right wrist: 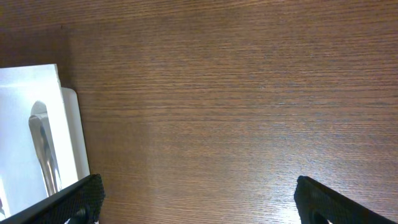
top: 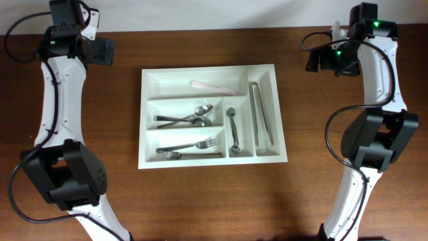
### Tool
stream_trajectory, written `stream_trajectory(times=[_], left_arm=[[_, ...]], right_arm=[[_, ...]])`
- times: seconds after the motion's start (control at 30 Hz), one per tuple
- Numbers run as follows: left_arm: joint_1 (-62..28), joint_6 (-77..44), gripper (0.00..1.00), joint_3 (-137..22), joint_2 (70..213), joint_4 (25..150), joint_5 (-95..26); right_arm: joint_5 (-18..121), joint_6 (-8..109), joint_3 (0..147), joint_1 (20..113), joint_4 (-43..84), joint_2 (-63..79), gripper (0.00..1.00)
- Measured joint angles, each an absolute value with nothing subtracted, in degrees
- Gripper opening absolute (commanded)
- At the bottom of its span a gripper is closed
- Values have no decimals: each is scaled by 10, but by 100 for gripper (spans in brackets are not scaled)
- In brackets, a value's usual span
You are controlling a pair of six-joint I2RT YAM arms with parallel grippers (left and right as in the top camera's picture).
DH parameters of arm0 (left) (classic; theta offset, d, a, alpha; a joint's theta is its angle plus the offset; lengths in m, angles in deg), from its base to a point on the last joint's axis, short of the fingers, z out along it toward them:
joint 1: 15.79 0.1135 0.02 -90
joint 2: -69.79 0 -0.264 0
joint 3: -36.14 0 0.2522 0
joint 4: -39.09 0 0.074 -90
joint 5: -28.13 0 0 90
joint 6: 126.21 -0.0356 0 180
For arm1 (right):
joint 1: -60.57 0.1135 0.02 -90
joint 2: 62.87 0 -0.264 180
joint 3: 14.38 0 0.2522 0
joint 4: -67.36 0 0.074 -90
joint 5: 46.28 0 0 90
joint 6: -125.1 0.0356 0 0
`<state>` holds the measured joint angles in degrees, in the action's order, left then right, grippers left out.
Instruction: Pack container
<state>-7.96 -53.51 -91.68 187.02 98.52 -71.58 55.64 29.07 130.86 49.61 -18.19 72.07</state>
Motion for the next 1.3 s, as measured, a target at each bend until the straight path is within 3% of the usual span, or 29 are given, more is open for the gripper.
stream_trajectory(times=[0.73, 0.87, 1.17, 1.3], left_arm=[[-80, -531, 99, -917, 1870, 985, -716], [-80, -531, 99, -917, 1870, 985, -716], [-80, -531, 99, -917, 1870, 986, -716], [-80, -531, 99, -917, 1870, 986, -716]], right_arm=[[556, 291, 1308, 498, -182, 696, 99], [556, 291, 1308, 509, -182, 605, 99], [547, 292, 1307, 540, -137, 255, 98], [541, 291, 1216, 539, -72, 89, 99]])
